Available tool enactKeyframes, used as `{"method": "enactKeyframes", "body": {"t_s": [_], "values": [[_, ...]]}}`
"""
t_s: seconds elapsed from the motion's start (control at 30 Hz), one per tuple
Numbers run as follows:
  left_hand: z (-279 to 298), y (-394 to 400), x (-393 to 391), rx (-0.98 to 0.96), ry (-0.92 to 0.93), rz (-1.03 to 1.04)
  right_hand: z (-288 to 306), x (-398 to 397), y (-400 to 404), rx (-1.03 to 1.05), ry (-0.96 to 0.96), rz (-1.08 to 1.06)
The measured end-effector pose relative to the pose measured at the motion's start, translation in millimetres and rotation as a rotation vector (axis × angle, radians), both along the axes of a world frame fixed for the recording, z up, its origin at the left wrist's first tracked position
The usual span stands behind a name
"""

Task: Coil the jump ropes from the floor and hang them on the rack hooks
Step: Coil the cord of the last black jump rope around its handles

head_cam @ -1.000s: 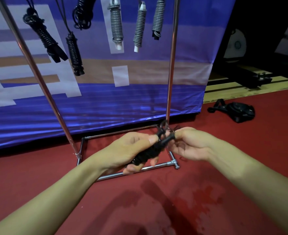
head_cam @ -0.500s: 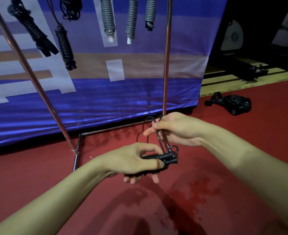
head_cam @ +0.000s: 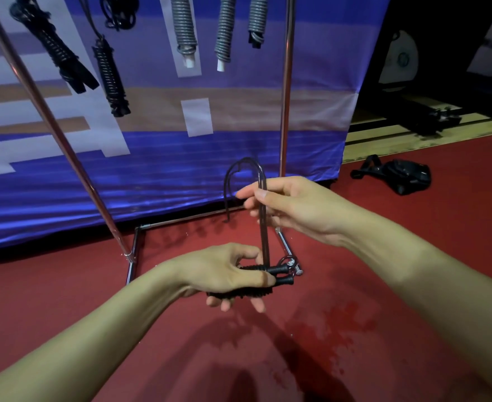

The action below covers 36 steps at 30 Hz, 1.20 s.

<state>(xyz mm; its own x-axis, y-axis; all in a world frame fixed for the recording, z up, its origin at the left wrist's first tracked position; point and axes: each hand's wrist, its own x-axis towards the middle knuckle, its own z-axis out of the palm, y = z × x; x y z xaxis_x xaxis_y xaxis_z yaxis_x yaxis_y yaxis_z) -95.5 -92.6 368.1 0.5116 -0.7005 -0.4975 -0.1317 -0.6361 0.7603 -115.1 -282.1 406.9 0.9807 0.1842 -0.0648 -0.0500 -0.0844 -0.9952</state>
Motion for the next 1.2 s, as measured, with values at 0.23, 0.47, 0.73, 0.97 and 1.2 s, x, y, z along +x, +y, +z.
{"method": "enactKeyframes", "body": {"t_s": [0.23,0.47,0.73,0.97,1.2], "values": [[-7.6,6.0,12.4,-0.093,-0.087,0.202,17.2,-7.6,-3.8,0.115,-0.082,-0.162],[-7.7,16.0,29.0,-0.221,-0.028,0.418,11.4,-5.8,-12.4,0.295,-0.114,-0.287],[-14.2,13.5,31.1,-0.318,-0.034,0.610,-0.5,-12.3,-2.1,0.306,-0.252,-0.370],[-23.7,17.8,42.2,-0.357,-0.080,0.734,-7.6,2.1,-20.3,0.522,-0.102,-0.448],[-17.2,29.0,55.0,-0.505,-0.262,0.847,-35.8,8.4,-33.4,0.361,0.010,-0.341]]}}
